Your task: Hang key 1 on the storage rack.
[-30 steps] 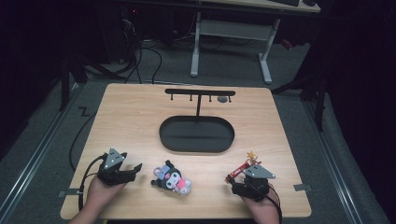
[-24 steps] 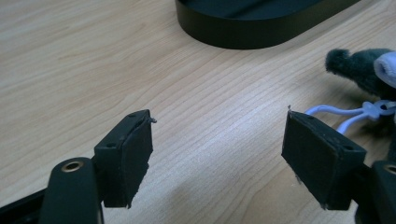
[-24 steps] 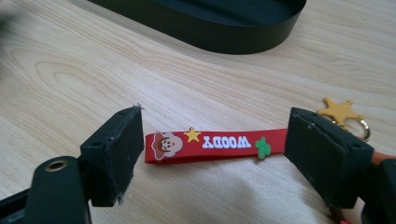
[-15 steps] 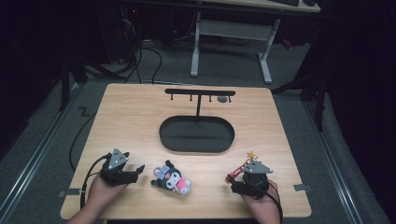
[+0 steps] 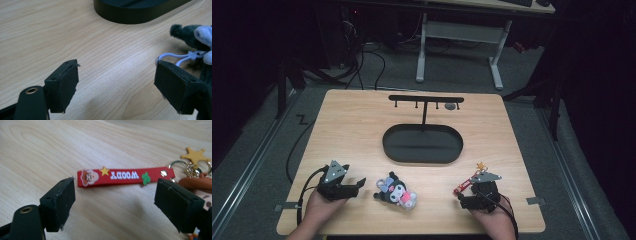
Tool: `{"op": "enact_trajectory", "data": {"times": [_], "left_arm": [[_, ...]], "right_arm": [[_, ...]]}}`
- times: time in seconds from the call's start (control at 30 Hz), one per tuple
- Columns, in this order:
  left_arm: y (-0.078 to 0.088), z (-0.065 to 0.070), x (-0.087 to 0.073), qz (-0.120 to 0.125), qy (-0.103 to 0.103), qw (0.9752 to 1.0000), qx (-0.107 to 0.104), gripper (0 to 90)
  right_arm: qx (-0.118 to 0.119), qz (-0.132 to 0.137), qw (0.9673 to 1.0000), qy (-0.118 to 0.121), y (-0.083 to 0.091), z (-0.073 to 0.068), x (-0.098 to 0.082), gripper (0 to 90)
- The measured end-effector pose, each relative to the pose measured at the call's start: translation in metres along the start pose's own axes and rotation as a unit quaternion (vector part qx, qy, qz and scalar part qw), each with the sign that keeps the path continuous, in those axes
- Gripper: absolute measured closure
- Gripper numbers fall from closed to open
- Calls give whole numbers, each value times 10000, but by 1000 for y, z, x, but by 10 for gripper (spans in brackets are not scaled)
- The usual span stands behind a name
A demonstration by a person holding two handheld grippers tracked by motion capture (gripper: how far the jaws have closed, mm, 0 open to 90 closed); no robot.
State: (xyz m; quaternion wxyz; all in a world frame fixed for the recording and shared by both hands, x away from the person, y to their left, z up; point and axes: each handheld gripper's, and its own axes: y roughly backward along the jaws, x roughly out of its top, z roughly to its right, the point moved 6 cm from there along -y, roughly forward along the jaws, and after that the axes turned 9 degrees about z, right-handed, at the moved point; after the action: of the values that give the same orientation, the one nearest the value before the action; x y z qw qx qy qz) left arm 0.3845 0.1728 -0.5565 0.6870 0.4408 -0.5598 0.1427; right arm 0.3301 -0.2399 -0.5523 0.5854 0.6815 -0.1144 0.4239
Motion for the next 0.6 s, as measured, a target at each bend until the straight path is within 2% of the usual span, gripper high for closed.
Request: {"op": "enact_trajectory", "data": {"times": [0.1,0.2,0.4,0.5,0.6], "left_arm": [[-1,2,-2,-61,-52,10000,-32,200],[-3,5,0,-29,-102,9999,-67,199],[-3,7,0,-28,-159,9998,-106,195],[-3,7,0,-30,-156,9998,-115,194],[-2,7,1,-27,-193,9997,-126,194]], "right_arm": [[16,-153,9999,17,2,1,-1,183],[97,-335,9994,-34,3,1,-3,190],[99,-588,9982,8,6,1,-3,216],[134,-801,9966,120,7,0,-2,228],[208,-989,9948,125,10,-2,0,242]]}}
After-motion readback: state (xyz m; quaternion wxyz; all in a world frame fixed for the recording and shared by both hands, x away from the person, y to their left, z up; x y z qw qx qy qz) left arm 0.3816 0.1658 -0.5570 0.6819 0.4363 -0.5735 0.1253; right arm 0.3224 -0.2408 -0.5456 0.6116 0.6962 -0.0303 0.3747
